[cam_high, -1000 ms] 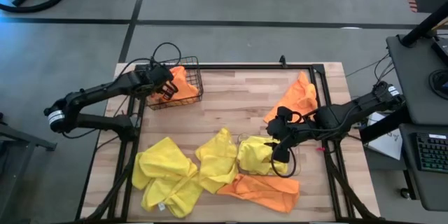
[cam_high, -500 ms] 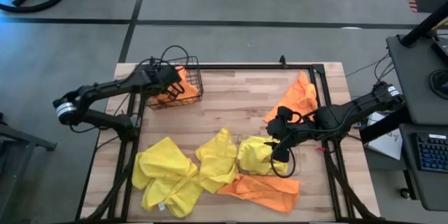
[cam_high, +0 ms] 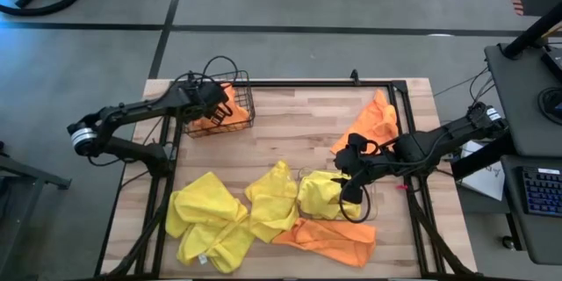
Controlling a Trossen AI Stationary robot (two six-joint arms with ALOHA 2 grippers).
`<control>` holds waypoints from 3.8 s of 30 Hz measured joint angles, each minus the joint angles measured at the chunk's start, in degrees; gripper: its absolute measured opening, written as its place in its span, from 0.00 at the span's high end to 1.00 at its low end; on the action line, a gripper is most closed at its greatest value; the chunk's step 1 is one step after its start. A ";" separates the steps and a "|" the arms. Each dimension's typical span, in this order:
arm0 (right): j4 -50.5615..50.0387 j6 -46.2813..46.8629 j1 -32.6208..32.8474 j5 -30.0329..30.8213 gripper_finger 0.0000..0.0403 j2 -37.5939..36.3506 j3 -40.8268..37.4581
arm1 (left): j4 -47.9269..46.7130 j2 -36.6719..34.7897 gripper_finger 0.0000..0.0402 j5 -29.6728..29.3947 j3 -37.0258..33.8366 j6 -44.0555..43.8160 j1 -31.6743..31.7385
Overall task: Sort microfiber towel by color & place in baskets
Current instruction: Put the orange towel into the black basket, then put the towel into the black basket
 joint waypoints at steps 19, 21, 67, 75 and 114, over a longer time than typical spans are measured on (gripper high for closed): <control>-0.06 4.69 -0.14 4.91 0.34 0.00 -0.02 | -1.40 -6.27 0.27 0.54 6.62 3.04 -3.50; -0.08 7.11 -0.53 7.30 0.34 0.00 -0.02 | -0.47 -7.57 0.28 1.27 6.77 3.07 -5.57; -13.16 -0.28 -45.79 -9.19 0.37 12.68 -5.47 | 70.81 -13.13 0.30 25.92 -24.09 15.06 -46.42; -9.41 -0.05 -50.21 -10.11 0.37 12.61 -15.48 | 70.23 -13.32 0.30 25.83 -23.58 15.06 -46.42; 13.78 -5.13 -62.36 -17.10 0.60 18.68 -26.16 | 66.16 -13.10 0.30 17.75 -20.46 13.88 -46.19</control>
